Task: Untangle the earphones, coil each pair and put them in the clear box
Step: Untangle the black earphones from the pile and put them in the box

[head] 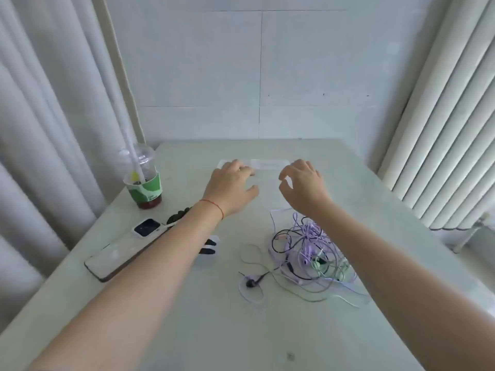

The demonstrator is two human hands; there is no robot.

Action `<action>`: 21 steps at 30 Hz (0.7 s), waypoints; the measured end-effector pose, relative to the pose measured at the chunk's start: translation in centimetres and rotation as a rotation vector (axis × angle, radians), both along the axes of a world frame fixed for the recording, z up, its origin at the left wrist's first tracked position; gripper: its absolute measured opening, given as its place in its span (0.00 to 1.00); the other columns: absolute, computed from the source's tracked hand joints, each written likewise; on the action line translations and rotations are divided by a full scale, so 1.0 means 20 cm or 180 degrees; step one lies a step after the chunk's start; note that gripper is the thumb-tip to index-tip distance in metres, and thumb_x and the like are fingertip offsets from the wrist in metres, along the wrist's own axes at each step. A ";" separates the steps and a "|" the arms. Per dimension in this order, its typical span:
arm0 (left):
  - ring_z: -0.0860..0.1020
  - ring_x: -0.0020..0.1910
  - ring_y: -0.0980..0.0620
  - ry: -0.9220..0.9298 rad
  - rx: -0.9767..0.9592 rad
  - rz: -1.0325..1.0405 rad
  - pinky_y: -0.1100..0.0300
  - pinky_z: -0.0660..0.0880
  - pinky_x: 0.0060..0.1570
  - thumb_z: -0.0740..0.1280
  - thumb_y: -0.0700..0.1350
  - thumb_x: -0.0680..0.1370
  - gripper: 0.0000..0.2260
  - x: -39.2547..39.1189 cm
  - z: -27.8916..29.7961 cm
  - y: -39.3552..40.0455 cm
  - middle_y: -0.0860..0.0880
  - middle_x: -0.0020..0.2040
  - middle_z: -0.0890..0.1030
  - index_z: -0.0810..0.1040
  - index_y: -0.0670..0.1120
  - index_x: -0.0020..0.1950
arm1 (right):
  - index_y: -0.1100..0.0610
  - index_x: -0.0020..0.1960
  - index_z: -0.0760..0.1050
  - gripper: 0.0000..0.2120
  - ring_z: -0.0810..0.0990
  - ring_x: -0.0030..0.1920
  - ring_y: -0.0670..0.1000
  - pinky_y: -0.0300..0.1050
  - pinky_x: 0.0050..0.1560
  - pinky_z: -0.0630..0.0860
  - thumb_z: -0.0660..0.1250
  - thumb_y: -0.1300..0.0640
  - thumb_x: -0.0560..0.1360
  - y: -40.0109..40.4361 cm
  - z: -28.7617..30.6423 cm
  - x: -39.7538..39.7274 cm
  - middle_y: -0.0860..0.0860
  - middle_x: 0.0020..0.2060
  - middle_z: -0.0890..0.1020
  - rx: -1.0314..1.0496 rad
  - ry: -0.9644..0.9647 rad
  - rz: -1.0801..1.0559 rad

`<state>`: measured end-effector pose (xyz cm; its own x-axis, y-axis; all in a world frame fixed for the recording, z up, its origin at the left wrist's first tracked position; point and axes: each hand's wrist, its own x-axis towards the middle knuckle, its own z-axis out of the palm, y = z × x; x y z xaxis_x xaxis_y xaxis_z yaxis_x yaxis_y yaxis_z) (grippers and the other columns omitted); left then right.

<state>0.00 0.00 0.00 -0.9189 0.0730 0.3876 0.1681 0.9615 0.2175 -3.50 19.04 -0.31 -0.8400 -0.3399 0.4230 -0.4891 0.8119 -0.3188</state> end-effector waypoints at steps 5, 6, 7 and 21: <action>0.66 0.68 0.47 -0.0183 -0.0383 -0.0096 0.53 0.64 0.62 0.62 0.53 0.79 0.18 0.21 -0.03 0.09 0.47 0.68 0.70 0.74 0.49 0.67 | 0.56 0.54 0.77 0.11 0.73 0.57 0.56 0.50 0.56 0.73 0.62 0.52 0.76 0.13 0.00 0.17 0.54 0.52 0.76 0.0786 -0.0579 -0.0436; 0.65 0.68 0.46 -0.0216 -0.0406 -0.0094 0.53 0.65 0.62 0.62 0.52 0.79 0.18 0.24 -0.03 0.11 0.46 0.68 0.69 0.74 0.48 0.67 | 0.57 0.53 0.76 0.12 0.73 0.55 0.57 0.49 0.54 0.74 0.62 0.51 0.76 0.15 0.00 0.20 0.55 0.51 0.76 0.1056 -0.0789 -0.0516; 0.65 0.69 0.46 -0.0215 -0.0473 -0.0080 0.53 0.65 0.62 0.62 0.52 0.79 0.18 0.26 -0.03 0.12 0.46 0.69 0.69 0.75 0.48 0.66 | 0.58 0.48 0.76 0.10 0.75 0.52 0.57 0.47 0.49 0.75 0.63 0.52 0.75 0.17 0.00 0.22 0.55 0.48 0.77 0.1242 -0.0935 -0.0567; 0.56 0.76 0.45 -0.0986 -0.0950 0.0097 0.49 0.64 0.69 0.62 0.52 0.78 0.28 0.03 -0.05 0.15 0.47 0.80 0.52 0.63 0.40 0.74 | 0.64 0.46 0.82 0.08 0.77 0.31 0.51 0.44 0.37 0.77 0.65 0.60 0.76 0.18 0.17 0.00 0.56 0.35 0.82 -0.0589 -0.1420 -0.0340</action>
